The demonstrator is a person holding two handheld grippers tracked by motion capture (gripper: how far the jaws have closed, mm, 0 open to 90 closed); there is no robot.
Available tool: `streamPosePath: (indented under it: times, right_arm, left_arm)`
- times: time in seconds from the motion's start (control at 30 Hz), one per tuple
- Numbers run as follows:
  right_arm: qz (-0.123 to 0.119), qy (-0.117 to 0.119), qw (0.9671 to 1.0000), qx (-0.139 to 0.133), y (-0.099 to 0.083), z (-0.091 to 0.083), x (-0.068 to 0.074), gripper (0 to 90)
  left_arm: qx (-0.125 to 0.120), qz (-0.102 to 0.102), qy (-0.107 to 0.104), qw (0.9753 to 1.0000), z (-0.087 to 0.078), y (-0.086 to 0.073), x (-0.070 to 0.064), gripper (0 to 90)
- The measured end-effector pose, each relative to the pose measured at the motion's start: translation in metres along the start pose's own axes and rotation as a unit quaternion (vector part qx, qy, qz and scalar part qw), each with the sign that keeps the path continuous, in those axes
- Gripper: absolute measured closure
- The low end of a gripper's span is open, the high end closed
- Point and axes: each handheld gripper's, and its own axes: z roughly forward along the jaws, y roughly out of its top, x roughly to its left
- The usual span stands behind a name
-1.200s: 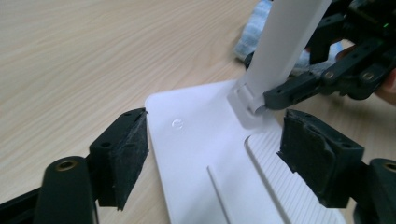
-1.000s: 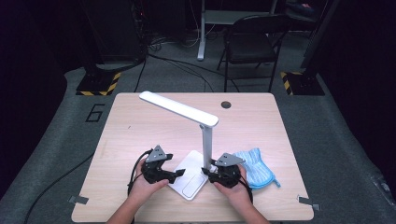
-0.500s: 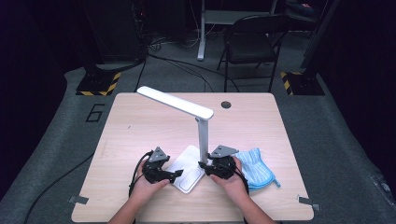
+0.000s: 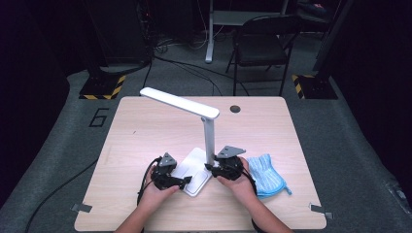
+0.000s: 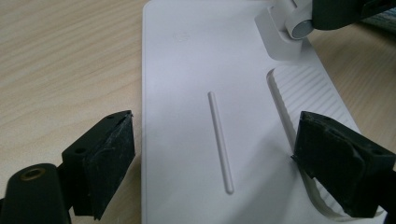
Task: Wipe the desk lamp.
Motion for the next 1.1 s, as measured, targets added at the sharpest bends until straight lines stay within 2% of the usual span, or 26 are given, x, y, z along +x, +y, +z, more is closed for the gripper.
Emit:
streamPosePath:
  times: [0.03, 0.1, 0.17, 0.27, 0.3, 0.33, 0.43, 0.7, 0.77, 0.9, 0.97, 1.1]
  right_arm:
    - [0.001, -0.002, 1.0, -0.002, 0.0, 0.001, 0.0, 51.5]
    - [-0.001, 0.0, 1.0, -0.002, 0.0, 0.002, -0.002, 51.5]
    - [-0.002, -0.001, 1.0, -0.002, 0.001, 0.002, -0.002, 51.5]
    - [0.001, -0.002, 1.0, -0.002, 0.002, 0.004, -0.002, 51.4]
    - [0.002, -0.001, 1.0, -0.001, 0.002, 0.004, -0.002, 51.4]
    - [0.001, -0.003, 1.0, -0.001, 0.002, 0.004, -0.002, 51.3]
    - [0.005, 0.003, 1.0, -0.002, 0.003, 0.005, -0.003, 51.0]
    - [0.008, 0.0, 1.0, -0.003, 0.003, 0.005, -0.004, 50.7]
    - [0.009, 0.001, 1.0, -0.004, 0.002, 0.006, -0.003, 50.7]
    - [0.016, -0.001, 0.9999, -0.001, 0.002, 0.005, -0.003, 50.7]
    - [0.016, -0.001, 0.9999, -0.001, 0.002, 0.005, -0.002, 50.6]
    - [0.019, 0.001, 0.9998, -0.001, 0.002, 0.005, -0.003, 50.5]
  left_arm:
    - [0.0, -0.003, -0.007, 1.0, -0.001, 0.001, 0.0, 12.1]
    - [-0.002, 0.002, -0.004, 1.0, -0.002, 0.003, -0.002, 11.4]
    - [-0.01, -0.005, -0.014, 0.9998, -0.001, 0.004, -0.004, 10.8]
    - [-0.002, 0.006, -0.016, 0.9998, 0.0, 0.006, -0.01, 8.2]
    - [-0.006, 0.0, -0.015, 0.9999, 0.003, 0.005, -0.014, 7.4]
    - [0.0, 0.01, -0.011, 0.9999, 0.004, 0.006, -0.015, 6.3]
    - [0.002, 0.018, -0.001, 0.9998, 0.006, 0.006, -0.018, 3.8]
    - [0.002, 0.02, 0.004, 0.9998, 0.01, 0.007, -0.021, 0.1]
    - [0.009, 0.037, 0.01, 0.9992, 0.011, 0.007, -0.023, 0.2]
    - [0.003, 0.034, 0.013, 0.9993, 0.012, 0.007, -0.024, 0.0]
    - [0.003, 0.043, 0.014, 0.999, 0.013, 0.007, -0.027, 0.0]
    - [0.0, 0.044, 0.012, 0.999, 0.015, 0.008, -0.028, 0.0]
